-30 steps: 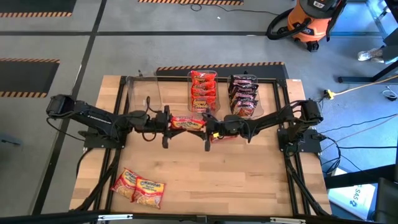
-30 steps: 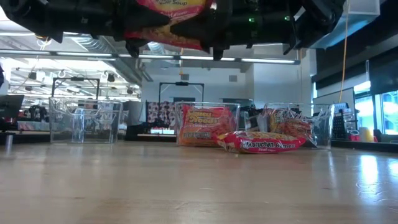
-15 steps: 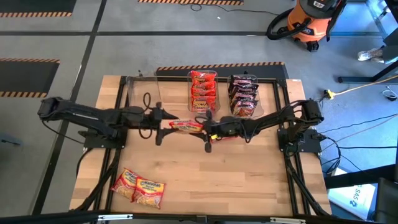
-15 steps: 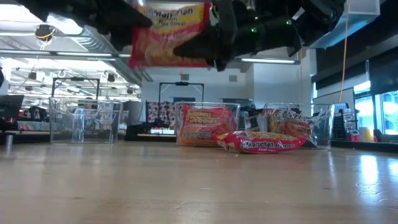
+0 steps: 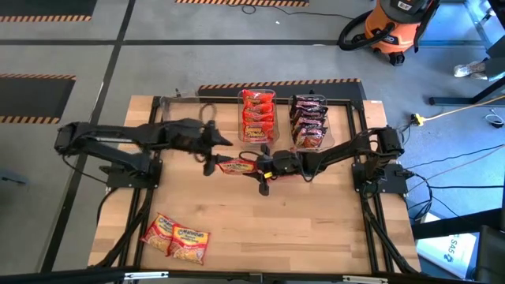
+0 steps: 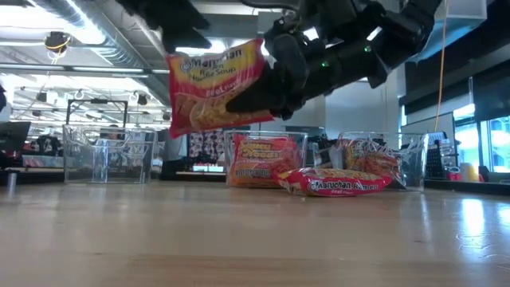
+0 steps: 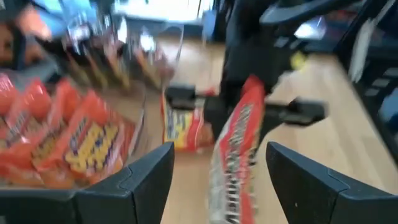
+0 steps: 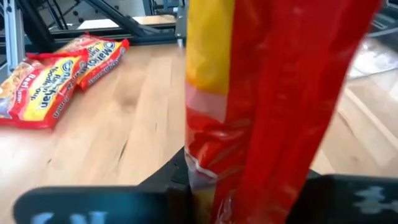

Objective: Sort Maruchan noodles
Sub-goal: Put the red noodle pack into the left transparent bin

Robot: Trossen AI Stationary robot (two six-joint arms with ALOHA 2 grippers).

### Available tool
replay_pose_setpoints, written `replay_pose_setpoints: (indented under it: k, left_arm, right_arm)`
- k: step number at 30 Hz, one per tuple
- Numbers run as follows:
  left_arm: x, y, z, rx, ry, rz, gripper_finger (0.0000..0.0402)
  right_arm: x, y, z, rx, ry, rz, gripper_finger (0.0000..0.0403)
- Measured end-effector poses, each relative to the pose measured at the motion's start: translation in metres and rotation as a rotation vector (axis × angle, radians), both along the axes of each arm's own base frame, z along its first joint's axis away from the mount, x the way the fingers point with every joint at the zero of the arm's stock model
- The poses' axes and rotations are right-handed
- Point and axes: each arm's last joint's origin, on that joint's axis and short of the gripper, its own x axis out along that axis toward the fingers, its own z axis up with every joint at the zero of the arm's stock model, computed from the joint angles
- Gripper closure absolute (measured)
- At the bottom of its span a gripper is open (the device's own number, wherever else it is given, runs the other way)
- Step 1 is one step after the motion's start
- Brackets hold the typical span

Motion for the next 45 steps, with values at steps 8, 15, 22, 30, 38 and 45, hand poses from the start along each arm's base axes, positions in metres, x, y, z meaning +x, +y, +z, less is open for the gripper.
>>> replay_pose_setpoints:
  k: [8, 15, 22, 30, 38, 45]
  left_arm:
    - [0.054, 0.01, -0.013, -0.086, 0.303, -0.03, 0.0153]
    - [0.077, 0.004, -0.008, -0.14, 0.47, -0.124, 0.0153]
    - [0.088, 0.003, -0.03, -0.033, 0.571, -0.091, 0.0153]
    - [0.093, 0.004, -0.036, -0.01, 0.573, -0.107, 0.0153]
    - [0.097, 0.003, -0.045, -0.043, 0.6, -0.164, 0.0194]
    - [0.094, 0.008, -0.044, -0.056, 0.615, -0.172, 0.0295]
  right_arm:
    - [-0.001, 0.0, -0.004, -0.026, 0.041, 0.018, 0.0328]
    - [-0.002, -0.007, -0.006, -0.018, 0.067, -0.004, 0.0319]
    - [-0.001, -0.006, -0.003, -0.013, 0.032, -0.005, 0.0327]
    - [0.0, -0.006, -0.001, 0.015, 0.014, 0.005, 0.0328]
    - [0.001, -0.006, 0.004, 0.013, -0.036, 0.008, 0.0313]
    - [0.006, -0.006, 0.012, 0.006, -0.067, -0.016, 0.0257]
